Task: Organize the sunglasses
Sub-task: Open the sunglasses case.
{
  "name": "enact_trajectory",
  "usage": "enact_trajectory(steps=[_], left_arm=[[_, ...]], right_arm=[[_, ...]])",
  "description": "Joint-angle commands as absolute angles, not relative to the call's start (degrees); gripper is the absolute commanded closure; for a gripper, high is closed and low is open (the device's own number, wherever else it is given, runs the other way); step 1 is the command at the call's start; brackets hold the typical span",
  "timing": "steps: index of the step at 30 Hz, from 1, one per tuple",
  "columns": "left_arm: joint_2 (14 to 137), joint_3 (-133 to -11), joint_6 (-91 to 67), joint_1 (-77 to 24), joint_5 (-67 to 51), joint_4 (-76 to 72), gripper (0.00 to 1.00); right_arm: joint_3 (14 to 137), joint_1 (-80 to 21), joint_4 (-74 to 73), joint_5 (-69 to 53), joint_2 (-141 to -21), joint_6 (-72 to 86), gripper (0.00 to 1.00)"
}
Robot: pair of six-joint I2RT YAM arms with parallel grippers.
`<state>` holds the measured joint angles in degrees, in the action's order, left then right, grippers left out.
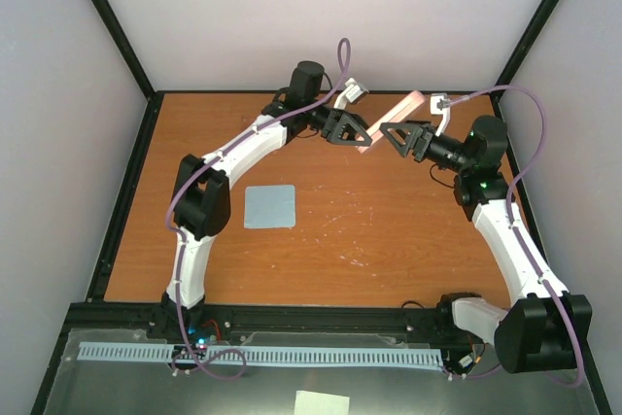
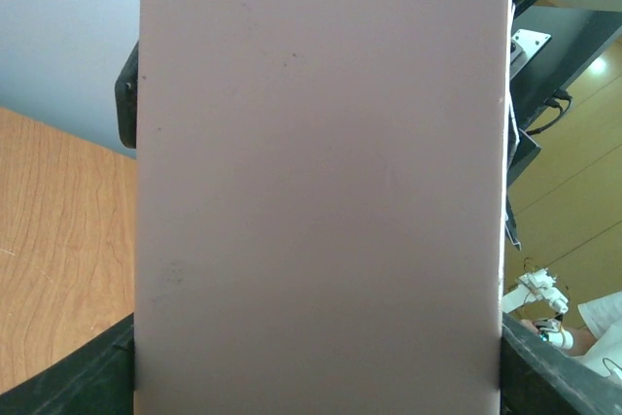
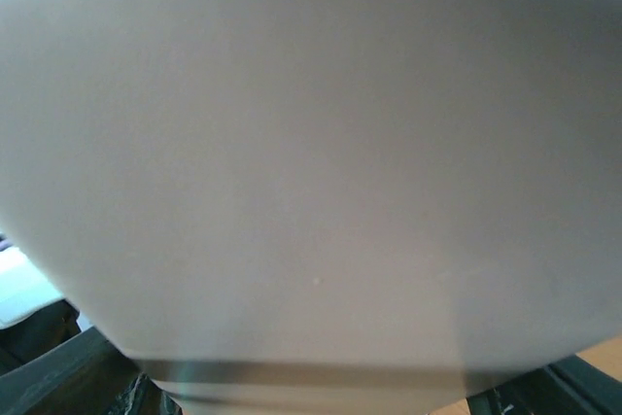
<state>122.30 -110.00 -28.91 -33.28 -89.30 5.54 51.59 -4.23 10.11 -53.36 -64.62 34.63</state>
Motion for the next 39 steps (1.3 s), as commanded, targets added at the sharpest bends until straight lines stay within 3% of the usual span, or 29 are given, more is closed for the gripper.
enact_trajectory(steps=[1,4,5,7,8,10,11,19,25,39], left_arm=[[120.9,-110.8,-29.0,-32.6,-105.3,3.9,1.0],[120.7,-110.9,-28.8,-32.6,-105.2,4.2,0.98],[120.7,-110.8,-28.9,-32.6,-104.7,4.3,0.9],[120.5,-110.3,-29.1,-32.2,-103.3,4.2,0.45],[120.1,-110.0,-28.8,-31.9,-102.1,4.2,0.3],[119.2,-109.3,-27.2,-31.3,-99.5,4.7,0.03],[118.9,-109.7,-25.5,-31.1,-98.1,6.0,0.01],[120.0,-117.3,-5.5,-30.9,-87.2,27.5,0.01],[120.1,-121.4,8.3,-32.7,-78.9,39.8,0.1],[120.2,-122.9,14.0,-34.2,-66.5,42.9,0.1]], right_arm=[[50.5,-4.6,11.1,-52.4,-63.0,34.4,0.25],[50.5,-4.6,10.8,-52.0,-62.8,34.2,0.43],[50.7,-4.6,10.6,-52.1,-62.8,34.1,0.5],[51.3,-4.6,8.6,-51.6,-62.6,33.3,0.62],[51.7,-4.5,7.1,-51.2,-62.5,32.5,0.63],[52.0,-4.5,5.0,-50.7,-61.8,31.2,0.65],[52.2,-4.5,4.2,-50.6,-61.4,30.6,0.66],[52.4,-4.5,1.0,-50.3,-59.7,30.4,0.68],[52.3,-4.5,1.0,-50.2,-60.7,30.6,0.68],[54.1,-4.6,-0.4,-52.9,-61.8,30.2,0.74]])
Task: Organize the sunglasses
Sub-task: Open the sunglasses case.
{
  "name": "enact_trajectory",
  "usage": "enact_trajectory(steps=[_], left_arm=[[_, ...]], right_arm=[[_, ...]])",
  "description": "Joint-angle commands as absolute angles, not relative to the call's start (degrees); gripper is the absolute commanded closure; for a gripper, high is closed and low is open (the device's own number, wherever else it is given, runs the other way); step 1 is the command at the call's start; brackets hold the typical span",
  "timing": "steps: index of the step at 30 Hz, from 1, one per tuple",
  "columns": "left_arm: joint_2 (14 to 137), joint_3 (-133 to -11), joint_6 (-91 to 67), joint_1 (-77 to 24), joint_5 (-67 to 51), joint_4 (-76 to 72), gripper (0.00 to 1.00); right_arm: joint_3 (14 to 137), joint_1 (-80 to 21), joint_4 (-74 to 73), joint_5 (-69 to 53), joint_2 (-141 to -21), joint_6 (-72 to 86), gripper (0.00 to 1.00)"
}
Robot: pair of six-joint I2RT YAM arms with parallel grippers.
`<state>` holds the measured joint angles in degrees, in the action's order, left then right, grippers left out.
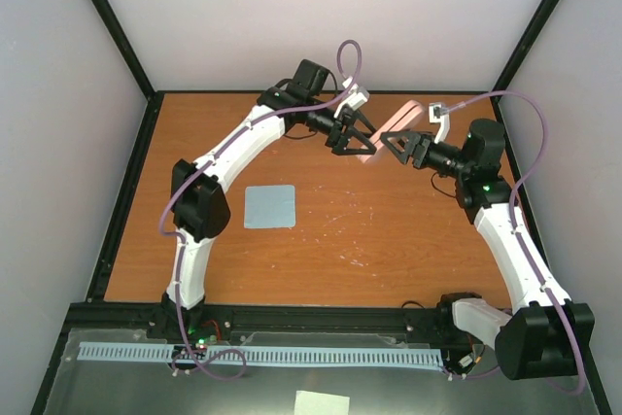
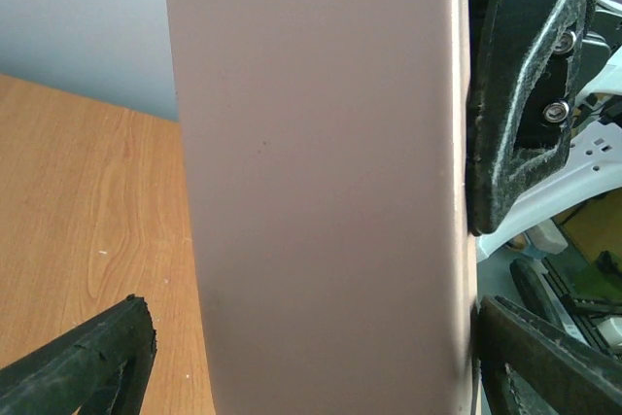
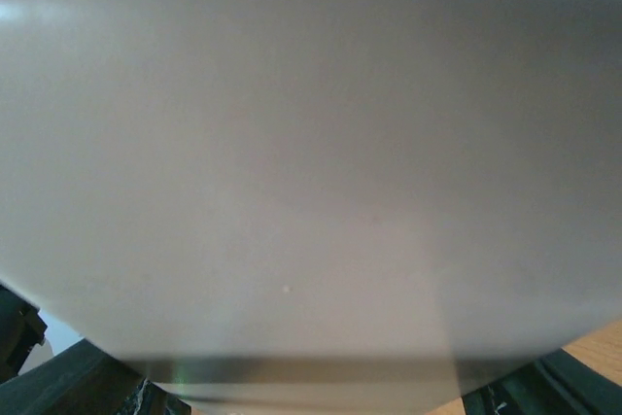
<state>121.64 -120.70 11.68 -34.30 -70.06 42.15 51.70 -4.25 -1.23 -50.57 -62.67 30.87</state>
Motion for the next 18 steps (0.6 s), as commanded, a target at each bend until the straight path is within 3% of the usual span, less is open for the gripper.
enact_trajectory(steps=[1,18], left_arm=[[120.4,-122.9,14.0,-34.2,-66.2,42.7,0.1],[123.0,-122.3,16.0,-31.8,-64.1,42.0,0.11]], right_arm=[[54.1,-4.6,-0.8,-53.3,-61.4,30.1,0.74],[54.8,-4.6,-9.2,-57.1,-57.4,27.8,0.81]])
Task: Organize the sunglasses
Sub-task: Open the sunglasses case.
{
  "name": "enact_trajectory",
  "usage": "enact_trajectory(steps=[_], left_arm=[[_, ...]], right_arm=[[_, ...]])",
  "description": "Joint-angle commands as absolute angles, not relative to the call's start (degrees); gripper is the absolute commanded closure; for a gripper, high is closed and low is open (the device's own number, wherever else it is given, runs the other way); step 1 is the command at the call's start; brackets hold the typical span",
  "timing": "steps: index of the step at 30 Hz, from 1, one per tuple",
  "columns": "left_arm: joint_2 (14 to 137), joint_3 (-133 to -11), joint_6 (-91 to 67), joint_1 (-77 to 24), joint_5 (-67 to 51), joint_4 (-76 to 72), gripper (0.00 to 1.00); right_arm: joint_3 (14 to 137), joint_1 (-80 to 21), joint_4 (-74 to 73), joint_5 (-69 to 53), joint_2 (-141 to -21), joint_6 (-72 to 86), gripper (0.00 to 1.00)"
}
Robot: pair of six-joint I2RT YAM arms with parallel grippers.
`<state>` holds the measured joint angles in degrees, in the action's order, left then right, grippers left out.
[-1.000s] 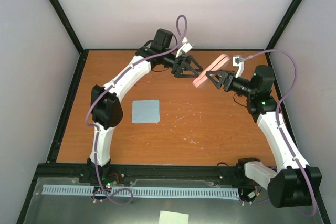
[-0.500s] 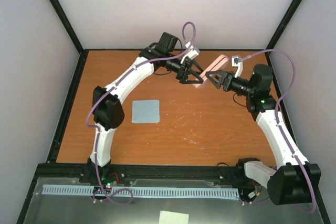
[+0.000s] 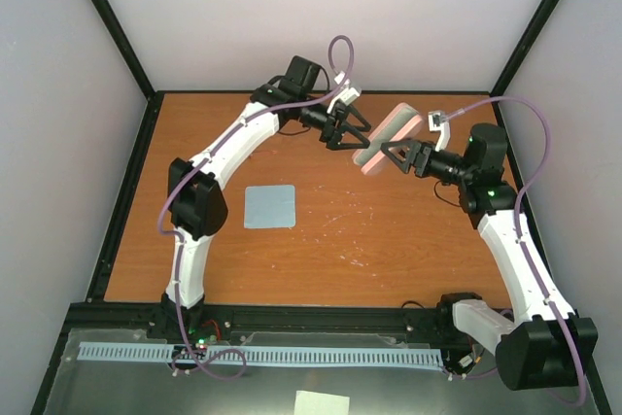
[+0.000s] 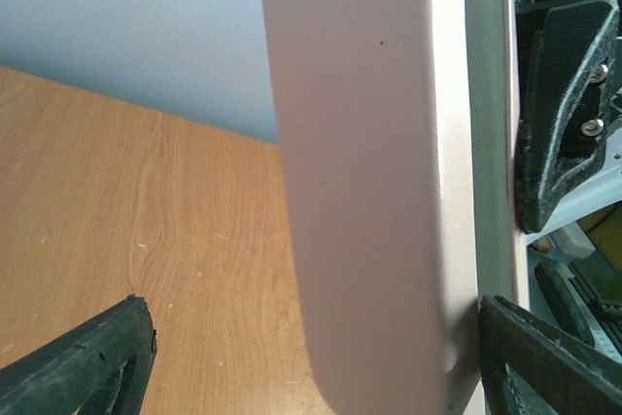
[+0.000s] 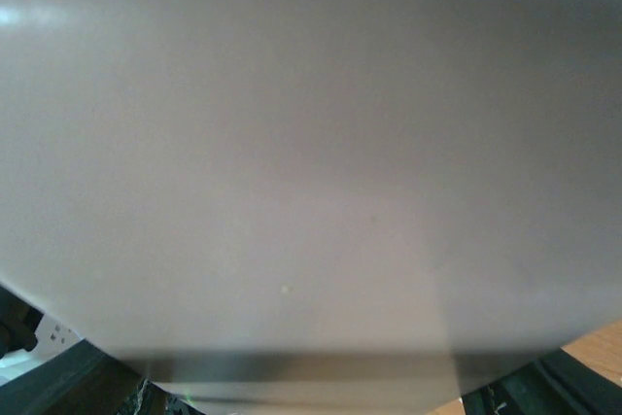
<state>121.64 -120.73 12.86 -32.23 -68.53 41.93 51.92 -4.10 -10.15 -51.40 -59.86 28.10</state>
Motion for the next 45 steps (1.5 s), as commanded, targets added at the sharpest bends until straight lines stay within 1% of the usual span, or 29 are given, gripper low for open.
enact_trajectory(steps=[1,6,9,17,29,35,39,42,44,45], left_arm=[[123.0,-122.3,16.5,-31.8,-63.3,42.1,0.11],[123.1,-122.4,17.3,-31.2,-61.0,41.2,0.1],[123.2,-123.1,17.9,-30.4,-59.4,40.6,0.09],[121.9,-123.1,18.3,-29.2,-57.4,39.2,0.04],[121.2,-121.7,17.6,-28.8,-56.2,37.7,0.03],[120.2,-120.9,14.8,-27.4,-55.3,34.7,0.01],[119.8,-120.8,11.9,-25.9,-58.7,33.9,0.0],[119.0,-120.2,9.0,-25.1,-67.1,32.7,0.02],[118.8,-119.4,7.0,-25.0,-72.9,31.8,0.06],[118.9,-119.0,5.7,-25.0,-76.0,31.4,0.11]], right_arm=[[54.9,-4.6,-9.1,-57.4,-57.3,28.0,0.82],[55.4,-4.6,-10.2,-57.0,-56.9,27.8,0.82],[55.2,-4.6,-10.5,-56.7,-56.8,28.0,0.84],[54.3,-4.6,-10.0,-55.0,-57.1,28.2,0.84],[53.3,-4.6,-10.3,-53.3,-56.0,28.9,0.84],[51.8,-4.6,-8.4,-53.2,-56.1,30.3,0.84],[51.0,-4.6,-8.5,-51.3,-55.7,29.7,0.84],[49.6,-4.6,-6.9,-49.5,-55.4,29.7,0.84],[48.9,-4.6,-5.3,-48.8,-55.3,30.2,0.85],[48.5,-4.6,-4.7,-48.6,-55.2,30.5,0.85]])
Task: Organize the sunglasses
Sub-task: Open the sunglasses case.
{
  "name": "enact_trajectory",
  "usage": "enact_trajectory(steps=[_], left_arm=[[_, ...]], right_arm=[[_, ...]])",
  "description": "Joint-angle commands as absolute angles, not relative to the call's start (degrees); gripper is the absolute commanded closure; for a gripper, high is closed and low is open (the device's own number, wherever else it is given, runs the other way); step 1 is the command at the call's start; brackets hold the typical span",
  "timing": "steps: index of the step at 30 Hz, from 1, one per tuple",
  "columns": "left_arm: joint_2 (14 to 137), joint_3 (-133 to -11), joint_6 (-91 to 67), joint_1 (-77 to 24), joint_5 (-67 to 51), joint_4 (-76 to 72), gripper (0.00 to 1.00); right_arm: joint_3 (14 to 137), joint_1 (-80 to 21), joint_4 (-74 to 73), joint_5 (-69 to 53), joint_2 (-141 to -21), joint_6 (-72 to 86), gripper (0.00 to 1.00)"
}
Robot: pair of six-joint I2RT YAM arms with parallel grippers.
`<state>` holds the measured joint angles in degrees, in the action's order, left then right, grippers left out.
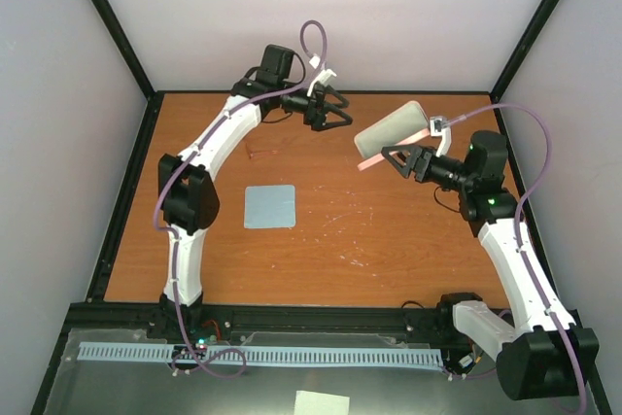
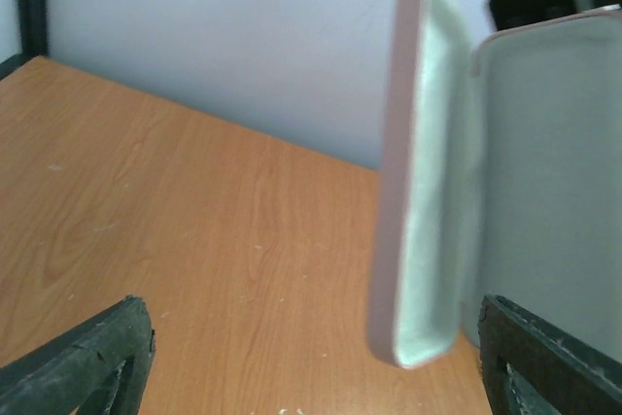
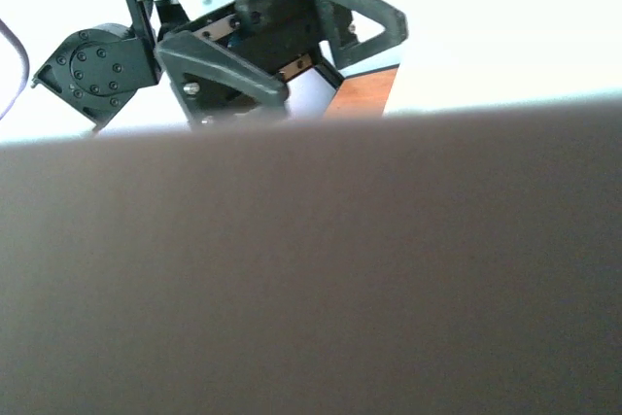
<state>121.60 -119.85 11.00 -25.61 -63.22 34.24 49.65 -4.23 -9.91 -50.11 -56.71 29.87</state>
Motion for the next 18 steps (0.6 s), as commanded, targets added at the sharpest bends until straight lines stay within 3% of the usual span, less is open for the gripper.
enact_trajectory(steps=[1,3,5,6,9,18], left_arm=[[119.1,-118.6,4.9,-25.0,-78.8,31.4,0.17],[119.5,-118.2,4.2,-25.2,-83.1,32.0,0.3],[119.4,-117.9,5.9,-25.6,-83.0,34.3,0.62],[119.3,-117.7,7.5,-25.8,-82.5,35.5,0.66],[119.3,-117.3,10.0,-26.4,-80.8,37.7,0.5],[122.3,-119.9,7.3,-28.0,-78.0,33.7,0.5]], right_arm=[[48.3,-4.6,-4.0,-48.5,-55.2,30.8,0.85],[48.4,-4.6,-2.9,-48.5,-55.5,31.3,0.85],[48.5,-4.6,-2.0,-48.6,-55.9,31.8,0.85],[48.6,-4.6,-1.5,-48.7,-56.0,32.1,0.85],[49.0,-4.6,-0.8,-49.4,-56.5,32.7,0.85],[49.0,-4.6,0.1,-49.9,-57.1,33.2,0.85]])
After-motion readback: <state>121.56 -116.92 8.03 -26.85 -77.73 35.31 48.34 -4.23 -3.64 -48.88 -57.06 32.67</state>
